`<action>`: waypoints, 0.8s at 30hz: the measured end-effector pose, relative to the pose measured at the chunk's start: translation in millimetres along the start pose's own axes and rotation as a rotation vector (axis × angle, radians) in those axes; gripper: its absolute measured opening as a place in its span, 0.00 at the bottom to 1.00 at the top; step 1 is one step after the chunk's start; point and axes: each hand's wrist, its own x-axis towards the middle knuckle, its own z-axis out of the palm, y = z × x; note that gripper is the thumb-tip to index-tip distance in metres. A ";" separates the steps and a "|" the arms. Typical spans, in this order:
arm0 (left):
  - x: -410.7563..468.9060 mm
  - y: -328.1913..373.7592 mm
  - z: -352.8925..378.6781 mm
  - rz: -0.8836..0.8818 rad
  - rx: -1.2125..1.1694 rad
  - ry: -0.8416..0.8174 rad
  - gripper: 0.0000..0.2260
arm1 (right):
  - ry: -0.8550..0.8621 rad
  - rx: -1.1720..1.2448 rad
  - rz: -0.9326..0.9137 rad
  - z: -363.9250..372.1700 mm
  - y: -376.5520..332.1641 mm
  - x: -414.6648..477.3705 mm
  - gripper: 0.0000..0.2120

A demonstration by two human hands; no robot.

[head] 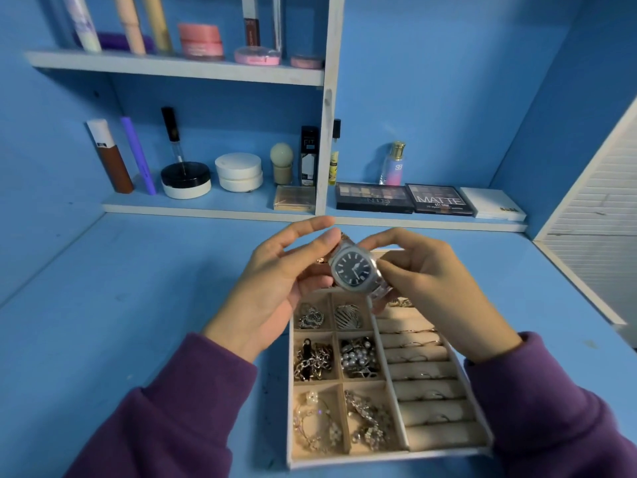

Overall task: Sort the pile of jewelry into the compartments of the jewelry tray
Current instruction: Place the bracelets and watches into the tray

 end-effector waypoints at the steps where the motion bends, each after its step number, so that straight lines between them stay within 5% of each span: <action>1: 0.6 -0.2 -0.3 -0.008 -0.013 0.028 0.14 | -0.030 0.021 0.022 1.9 -1.2 -0.6 0.08; 6: 2.9 -3.6 -2.7 0.063 -0.008 0.155 0.07 | -0.146 0.131 0.096 11.2 -5.2 -3.5 0.23; 13: 3.4 -7.6 -5.8 0.104 0.100 0.112 0.09 | 0.013 0.093 0.065 0.2 6.0 3.1 0.13; 21: 29.5 -7.9 11.7 0.065 0.615 -0.048 0.17 | 0.067 -0.067 0.076 -26.1 9.6 10.7 0.10; 24: 52.7 -2.3 23.9 0.077 0.771 -0.003 0.10 | 0.120 -0.112 0.094 -31.5 14.4 12.8 0.08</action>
